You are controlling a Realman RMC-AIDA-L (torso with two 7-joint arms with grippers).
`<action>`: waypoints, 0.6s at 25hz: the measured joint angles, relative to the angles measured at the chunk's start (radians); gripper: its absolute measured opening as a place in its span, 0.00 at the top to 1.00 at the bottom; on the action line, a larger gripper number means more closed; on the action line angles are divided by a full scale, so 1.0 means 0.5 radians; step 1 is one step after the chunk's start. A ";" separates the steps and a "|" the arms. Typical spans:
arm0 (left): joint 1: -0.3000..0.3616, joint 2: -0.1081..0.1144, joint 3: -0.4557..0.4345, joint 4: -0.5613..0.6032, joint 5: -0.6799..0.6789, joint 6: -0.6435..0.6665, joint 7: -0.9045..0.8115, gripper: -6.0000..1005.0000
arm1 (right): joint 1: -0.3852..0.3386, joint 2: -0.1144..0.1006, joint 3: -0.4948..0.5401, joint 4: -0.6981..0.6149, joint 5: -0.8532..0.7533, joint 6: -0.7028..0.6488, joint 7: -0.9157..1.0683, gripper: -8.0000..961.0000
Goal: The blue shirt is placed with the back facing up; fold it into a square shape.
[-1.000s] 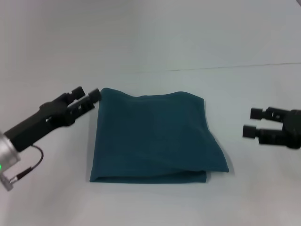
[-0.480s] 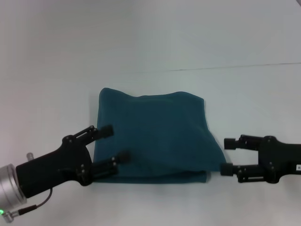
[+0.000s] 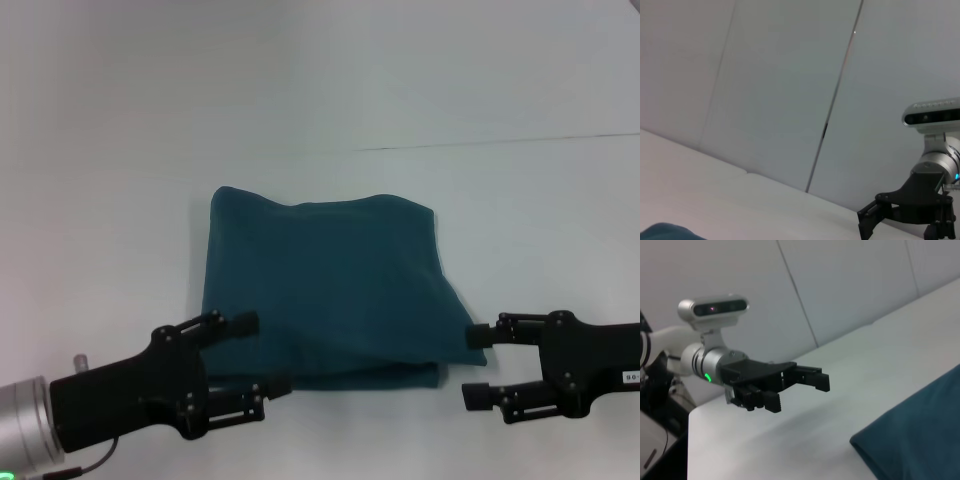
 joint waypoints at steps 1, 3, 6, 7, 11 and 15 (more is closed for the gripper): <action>-0.002 0.000 0.000 0.000 0.013 0.003 -0.007 0.14 | 0.001 -0.005 -0.019 0.000 -0.005 0.005 0.003 0.06; -0.003 0.000 0.000 0.000 0.023 0.005 -0.012 0.14 | 0.011 -0.012 -0.039 0.000 -0.036 0.011 0.006 0.06; -0.003 0.000 0.000 0.000 0.035 0.008 -0.012 0.14 | 0.023 -0.012 -0.039 0.000 -0.067 0.011 0.006 0.06; -0.003 0.000 0.000 0.000 0.039 0.009 -0.012 0.14 | 0.029 -0.012 -0.039 0.000 -0.083 0.011 0.008 0.06; -0.003 0.000 0.002 -0.004 0.051 0.012 -0.015 0.14 | 0.051 -0.001 -0.040 0.000 -0.140 0.012 0.019 0.06; -0.002 0.000 0.005 -0.006 0.088 0.013 -0.033 0.14 | 0.063 0.007 -0.042 0.000 -0.175 0.014 0.020 0.06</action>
